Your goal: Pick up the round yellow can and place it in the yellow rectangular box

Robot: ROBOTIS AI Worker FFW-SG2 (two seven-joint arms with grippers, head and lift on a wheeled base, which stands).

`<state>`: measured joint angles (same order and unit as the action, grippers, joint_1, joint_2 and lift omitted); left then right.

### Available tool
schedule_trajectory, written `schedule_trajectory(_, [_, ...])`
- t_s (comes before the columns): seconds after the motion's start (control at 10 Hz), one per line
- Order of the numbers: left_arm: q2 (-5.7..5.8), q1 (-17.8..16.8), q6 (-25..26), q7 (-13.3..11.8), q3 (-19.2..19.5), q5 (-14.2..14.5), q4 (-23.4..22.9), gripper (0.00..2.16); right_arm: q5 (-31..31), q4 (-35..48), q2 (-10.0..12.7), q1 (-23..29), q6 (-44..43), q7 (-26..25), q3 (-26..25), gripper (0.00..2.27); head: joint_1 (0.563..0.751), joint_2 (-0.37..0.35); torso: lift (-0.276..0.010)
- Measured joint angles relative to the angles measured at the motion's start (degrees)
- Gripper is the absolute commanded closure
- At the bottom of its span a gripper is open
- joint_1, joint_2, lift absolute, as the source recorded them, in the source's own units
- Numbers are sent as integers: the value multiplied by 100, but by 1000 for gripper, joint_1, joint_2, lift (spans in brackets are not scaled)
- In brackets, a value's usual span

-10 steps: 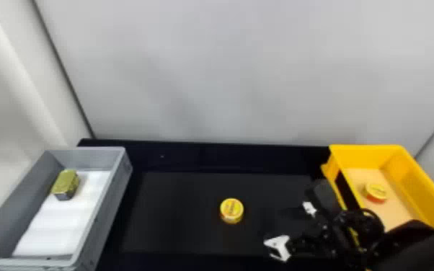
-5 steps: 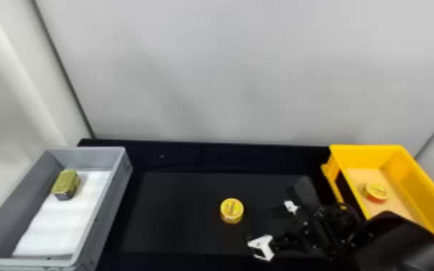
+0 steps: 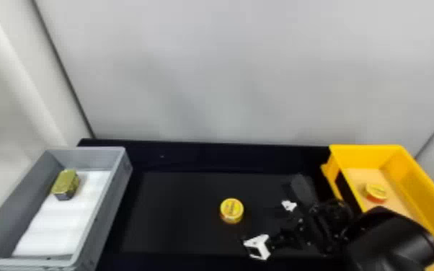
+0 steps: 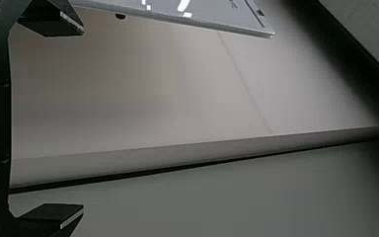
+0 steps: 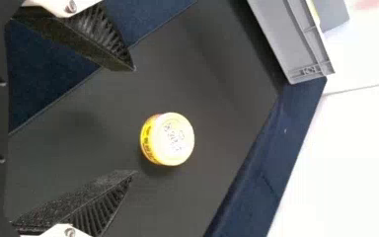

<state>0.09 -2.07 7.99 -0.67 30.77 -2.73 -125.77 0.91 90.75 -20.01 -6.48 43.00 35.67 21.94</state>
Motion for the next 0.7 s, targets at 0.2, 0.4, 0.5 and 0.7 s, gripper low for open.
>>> schedule_trajectory(0.2, [0,4,-21,-2,-1,0,0,25,-12,-299,146,-127,72,111,40,1,684,14,-55])
schedule_trajectory(0.4, [0,3,-26,-3,-1,-3,0,25,-149,-620,321,-295,-17,235,94,-1,684,14,-55])
schedule_trajectory(0.5, [0,1,-27,-3,-1,-5,0,27,-205,-732,390,-344,-81,242,86,-1,684,14,-55])
schedule_trajectory(0.7, [0,1,-43,-3,-2,-7,0,27,-255,-888,476,-416,-198,193,62,-1,684,14,-55])
